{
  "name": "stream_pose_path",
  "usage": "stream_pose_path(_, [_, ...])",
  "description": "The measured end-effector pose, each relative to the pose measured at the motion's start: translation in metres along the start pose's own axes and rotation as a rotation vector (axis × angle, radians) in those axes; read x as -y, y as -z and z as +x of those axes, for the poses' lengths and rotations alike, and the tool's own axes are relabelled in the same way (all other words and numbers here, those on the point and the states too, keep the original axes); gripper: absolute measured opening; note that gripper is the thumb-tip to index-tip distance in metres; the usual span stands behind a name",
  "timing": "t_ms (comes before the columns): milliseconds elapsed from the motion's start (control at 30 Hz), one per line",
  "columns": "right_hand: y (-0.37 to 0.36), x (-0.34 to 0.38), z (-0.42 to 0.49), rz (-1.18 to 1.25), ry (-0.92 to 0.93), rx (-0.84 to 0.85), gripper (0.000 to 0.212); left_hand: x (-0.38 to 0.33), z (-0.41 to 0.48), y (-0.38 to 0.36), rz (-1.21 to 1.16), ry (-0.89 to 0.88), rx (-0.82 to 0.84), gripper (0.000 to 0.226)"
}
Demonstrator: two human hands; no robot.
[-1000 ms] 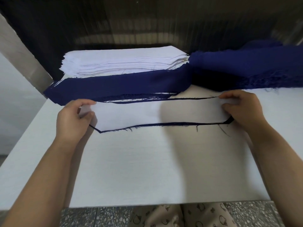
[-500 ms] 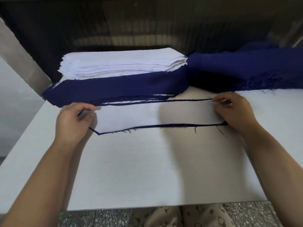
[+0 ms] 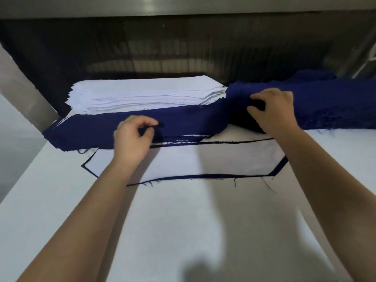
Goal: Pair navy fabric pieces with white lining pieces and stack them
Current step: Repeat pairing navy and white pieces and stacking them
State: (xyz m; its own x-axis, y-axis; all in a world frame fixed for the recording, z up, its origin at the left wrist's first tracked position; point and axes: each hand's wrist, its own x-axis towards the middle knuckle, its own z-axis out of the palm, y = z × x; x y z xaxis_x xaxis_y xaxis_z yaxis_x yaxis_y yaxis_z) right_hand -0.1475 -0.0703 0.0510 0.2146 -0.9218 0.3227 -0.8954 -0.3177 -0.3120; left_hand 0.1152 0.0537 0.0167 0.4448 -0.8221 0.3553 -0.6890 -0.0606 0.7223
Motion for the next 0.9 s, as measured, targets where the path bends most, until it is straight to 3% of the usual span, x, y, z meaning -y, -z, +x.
stream_pose_path(100, [0.000, 0.003, 0.007, 0.050, -0.063, -0.025, 0.035, -0.032, 0.009, -0.040, -0.036, -0.015, 0.052, 0.023])
stream_pose_path(267, [0.001, -0.002, 0.012, -0.083, 0.013, 0.083, 0.046, -0.074, 0.017, -0.095, -0.030, -0.014, 0.114, 0.025])
stream_pose_path(433, [-0.002, -0.004, 0.012, 0.089, -0.024, -0.071, 0.024, -0.113, 0.021, -0.129, -0.051, -0.023, 0.188, 0.030])
stream_pose_path(667, [-0.012, -0.010, 0.006, 0.256, -0.098, -0.207, 0.024, -0.138, 0.016, -0.144, -0.268, 0.034, 0.076, 0.023])
stream_pose_path(900, [-0.019, -0.012, -0.002, 0.543, -0.226, -0.316, 0.012, -0.133, -0.003, -0.146, -0.418, -0.168, -0.029, 0.022])
